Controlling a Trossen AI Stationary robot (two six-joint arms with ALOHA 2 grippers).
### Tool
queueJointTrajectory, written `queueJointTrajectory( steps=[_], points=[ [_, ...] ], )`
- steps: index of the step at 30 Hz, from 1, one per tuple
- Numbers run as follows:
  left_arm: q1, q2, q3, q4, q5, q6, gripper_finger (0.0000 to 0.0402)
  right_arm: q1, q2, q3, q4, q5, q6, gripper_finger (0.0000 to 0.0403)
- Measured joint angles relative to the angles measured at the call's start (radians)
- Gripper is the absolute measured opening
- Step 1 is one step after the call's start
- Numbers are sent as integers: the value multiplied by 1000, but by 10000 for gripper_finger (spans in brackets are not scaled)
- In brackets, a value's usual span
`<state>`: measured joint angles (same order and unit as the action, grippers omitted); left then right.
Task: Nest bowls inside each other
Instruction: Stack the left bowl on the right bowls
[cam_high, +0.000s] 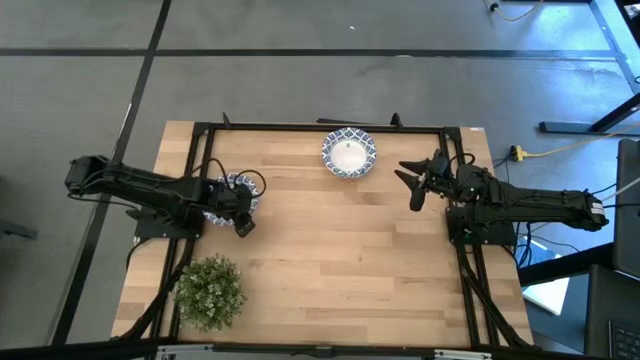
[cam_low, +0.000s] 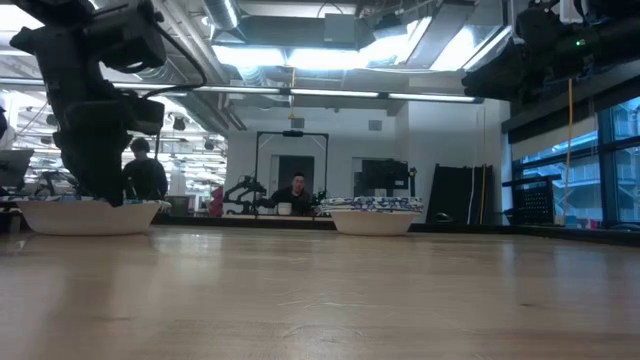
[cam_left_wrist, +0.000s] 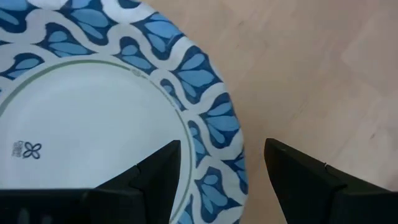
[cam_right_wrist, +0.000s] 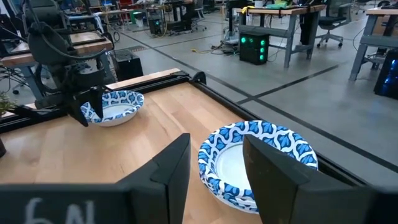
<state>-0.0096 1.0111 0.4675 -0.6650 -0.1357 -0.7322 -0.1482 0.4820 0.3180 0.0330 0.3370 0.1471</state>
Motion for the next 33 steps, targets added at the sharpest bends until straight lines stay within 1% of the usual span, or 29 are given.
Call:
queueJointTrajectory(
  steps=[13, 21, 27, 33],
  points=[
    [0, 0, 0, 33, -5, 1, 225, 0, 0, 0, 0, 1, -21, 149],
    [1, 0, 0, 31, -35, 14, 225, 0, 0, 0, 0, 2, -21, 149],
    [1, 0, 0, 25, -33, 16, 225, 0, 0, 0, 1, 2, -20, 149],
    [1, 0, 0, -28, -48, 17, 204, 0, 0, 0, 18, 2, -21, 149]
  ],
)
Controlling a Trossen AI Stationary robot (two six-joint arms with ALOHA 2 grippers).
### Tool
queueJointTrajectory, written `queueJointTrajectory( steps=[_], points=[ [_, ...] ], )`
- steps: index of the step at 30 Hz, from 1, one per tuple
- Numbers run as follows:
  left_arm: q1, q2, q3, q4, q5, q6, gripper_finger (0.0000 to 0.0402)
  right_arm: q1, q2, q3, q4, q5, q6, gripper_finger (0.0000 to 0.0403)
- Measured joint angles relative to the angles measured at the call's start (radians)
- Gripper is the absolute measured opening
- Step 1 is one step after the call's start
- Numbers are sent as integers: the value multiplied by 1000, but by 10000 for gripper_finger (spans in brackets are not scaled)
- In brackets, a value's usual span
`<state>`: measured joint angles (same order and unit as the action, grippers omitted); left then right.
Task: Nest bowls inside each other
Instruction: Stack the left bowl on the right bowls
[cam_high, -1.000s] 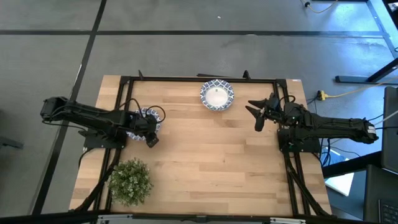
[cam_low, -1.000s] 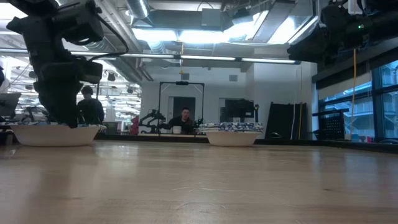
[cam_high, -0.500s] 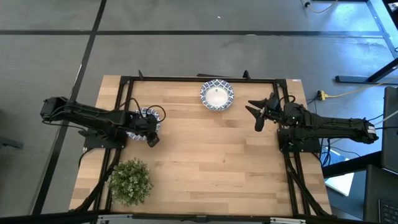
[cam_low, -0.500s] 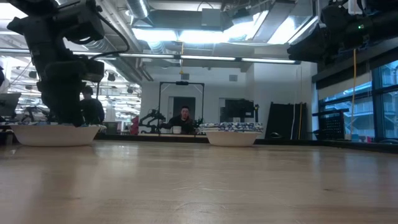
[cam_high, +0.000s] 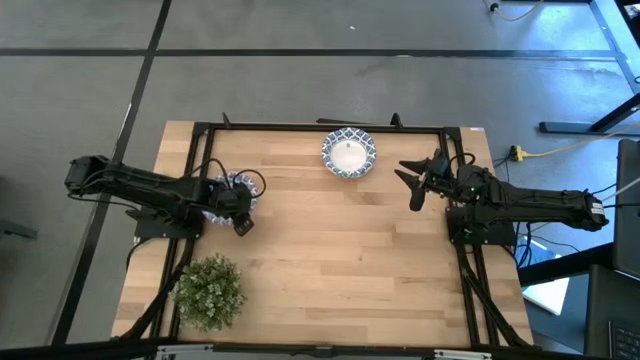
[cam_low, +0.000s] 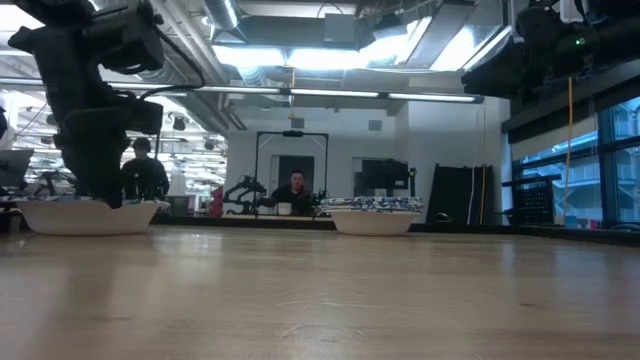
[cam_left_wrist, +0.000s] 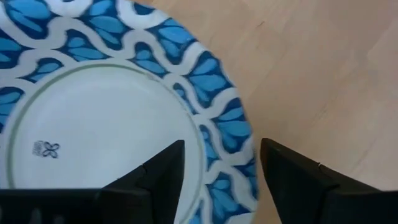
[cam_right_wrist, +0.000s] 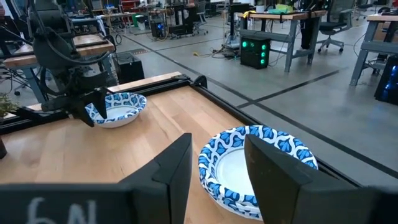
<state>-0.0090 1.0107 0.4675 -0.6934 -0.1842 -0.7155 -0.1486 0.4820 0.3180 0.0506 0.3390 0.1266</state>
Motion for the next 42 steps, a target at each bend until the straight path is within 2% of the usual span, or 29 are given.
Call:
queueJointTrajectory(
  steps=[25, 34, 42],
  points=[
    [0, -1, 0, -2, -7, 26, 10, 0, 0, 0, 5, 2, 1, 149],
    [2, -5, 4, 12, -1, 45, 5, 0, 0, 0, 5, 2, 1, 149],
    [75, -5, 127, 14, 18, 192, 2, 0, 0, 0, 5, 2, 3, 149]
  ],
)
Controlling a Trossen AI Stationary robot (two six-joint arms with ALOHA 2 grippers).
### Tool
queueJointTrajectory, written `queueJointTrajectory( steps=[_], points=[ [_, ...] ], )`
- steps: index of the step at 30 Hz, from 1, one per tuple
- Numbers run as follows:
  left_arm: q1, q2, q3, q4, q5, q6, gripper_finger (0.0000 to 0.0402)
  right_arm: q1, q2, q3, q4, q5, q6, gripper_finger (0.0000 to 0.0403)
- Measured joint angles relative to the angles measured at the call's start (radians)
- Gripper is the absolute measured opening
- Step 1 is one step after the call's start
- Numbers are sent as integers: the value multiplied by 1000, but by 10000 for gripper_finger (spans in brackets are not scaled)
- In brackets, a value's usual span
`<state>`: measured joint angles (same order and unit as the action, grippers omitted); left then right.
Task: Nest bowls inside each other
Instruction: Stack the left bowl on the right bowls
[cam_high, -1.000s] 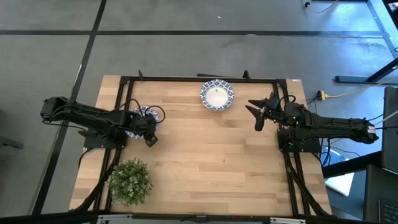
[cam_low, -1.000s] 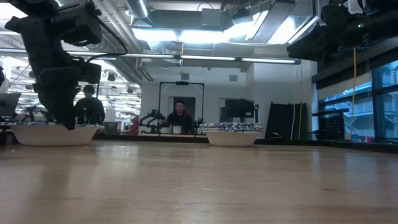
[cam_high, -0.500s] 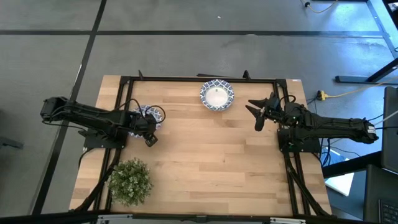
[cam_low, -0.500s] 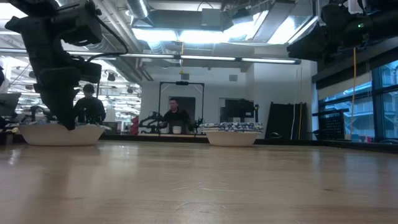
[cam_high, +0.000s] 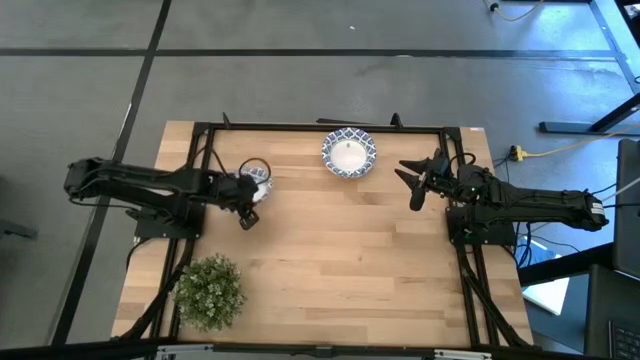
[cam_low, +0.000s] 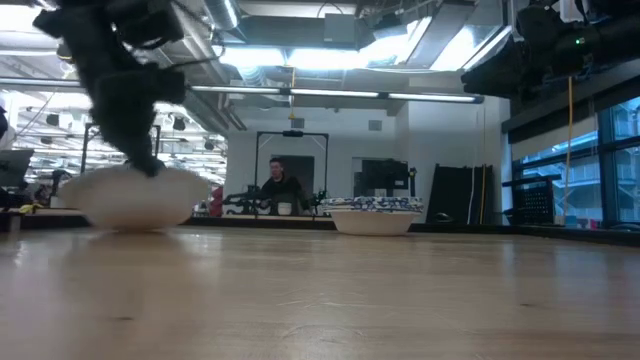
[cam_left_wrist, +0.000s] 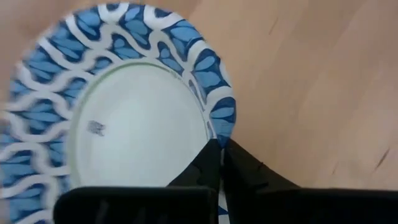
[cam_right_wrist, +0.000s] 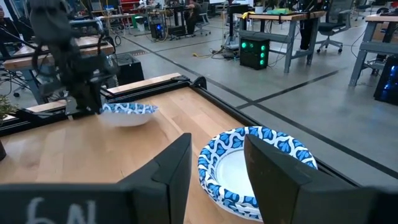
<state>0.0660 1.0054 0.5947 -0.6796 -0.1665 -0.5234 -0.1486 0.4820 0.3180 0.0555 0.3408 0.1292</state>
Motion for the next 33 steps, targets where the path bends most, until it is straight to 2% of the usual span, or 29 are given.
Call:
queueJointTrajectory(
  steps=[11, 15, 24, 33],
  points=[
    [178, 1, 167, 59, 2, 249, 2, 0, 0, 0, 0, 0, 20, 149],
    [251, 36, 205, 115, 63, 347, 1, 0, 0, 0, 0, 0, 23, 149],
    [326, 244, 292, 275, 253, 496, 0, 0, 0, 0, 0, 5, 50, 149],
    [328, 472, 541, 281, 265, 642, 0, 0, 0, 0, 8, 6, 50, 149]
  ],
)
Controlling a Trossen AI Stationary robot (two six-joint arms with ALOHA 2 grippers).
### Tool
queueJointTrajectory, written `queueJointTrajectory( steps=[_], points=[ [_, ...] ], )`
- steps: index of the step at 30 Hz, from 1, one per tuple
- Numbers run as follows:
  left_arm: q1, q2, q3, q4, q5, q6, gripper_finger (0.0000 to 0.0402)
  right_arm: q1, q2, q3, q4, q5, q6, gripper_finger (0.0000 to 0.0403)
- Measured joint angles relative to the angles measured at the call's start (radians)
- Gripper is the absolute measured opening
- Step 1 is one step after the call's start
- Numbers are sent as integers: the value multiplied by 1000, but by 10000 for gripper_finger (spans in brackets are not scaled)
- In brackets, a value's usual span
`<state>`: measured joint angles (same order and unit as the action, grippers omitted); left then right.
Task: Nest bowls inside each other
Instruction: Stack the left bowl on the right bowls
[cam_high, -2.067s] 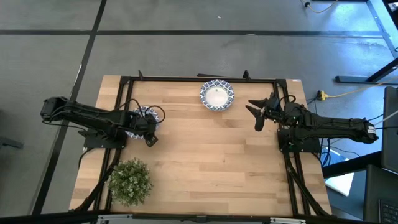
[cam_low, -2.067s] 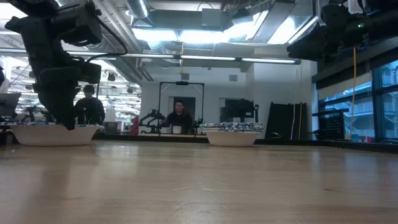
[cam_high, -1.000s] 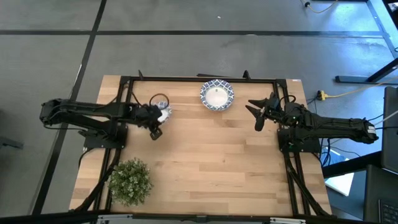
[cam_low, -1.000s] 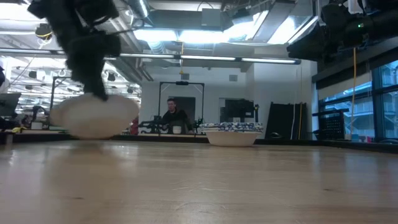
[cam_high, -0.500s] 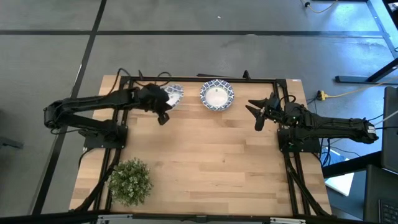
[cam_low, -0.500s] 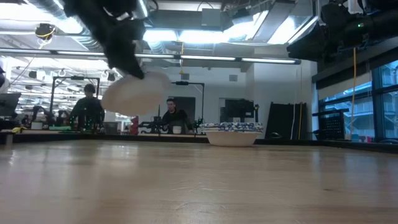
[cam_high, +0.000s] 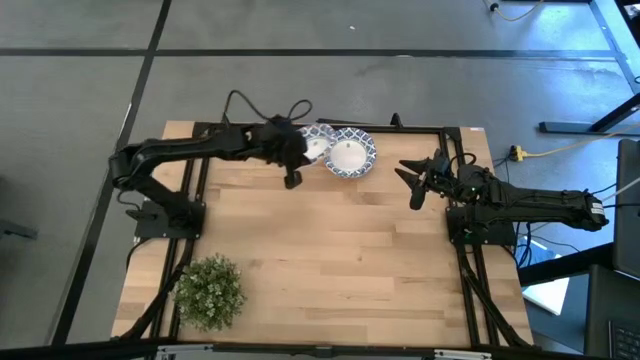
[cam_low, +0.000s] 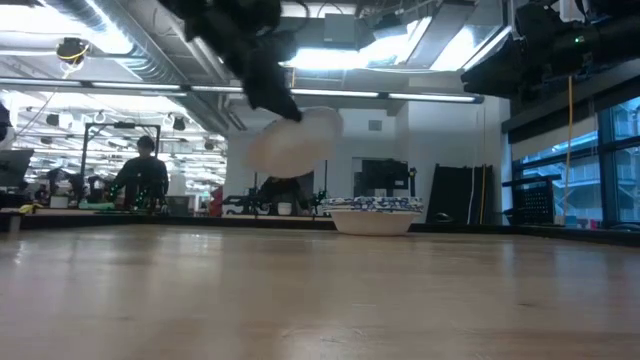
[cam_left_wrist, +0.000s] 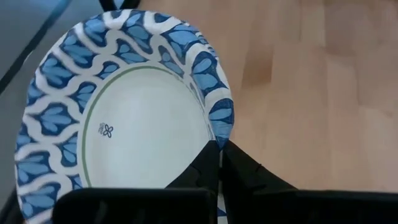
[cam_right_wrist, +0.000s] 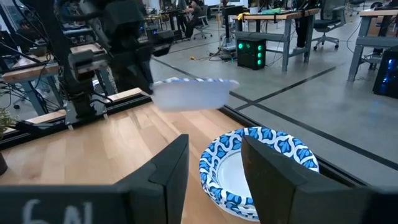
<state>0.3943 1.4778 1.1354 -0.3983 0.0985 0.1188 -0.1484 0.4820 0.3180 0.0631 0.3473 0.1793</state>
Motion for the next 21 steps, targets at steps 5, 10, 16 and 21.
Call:
queueJointTrajectory(
  steps=[5, 10, 16, 21],
  points=[
    [0, 124, 124, -7, 0, 43, 0, 0, 0, 0, 0, 1, 0, 149],
    [-11, 224, 229, -13, 0, 82, 0, 0, 0, 0, 0, 2, -1, 149],
    [-12, 326, 325, -12, 15, 87, 0, 0, 0, 0, 0, 2, -1, 149],
    [-5, 388, 375, -2, 40, 86, 0, 0, 0, 0, 0, 2, -2, 149]
  ],
)
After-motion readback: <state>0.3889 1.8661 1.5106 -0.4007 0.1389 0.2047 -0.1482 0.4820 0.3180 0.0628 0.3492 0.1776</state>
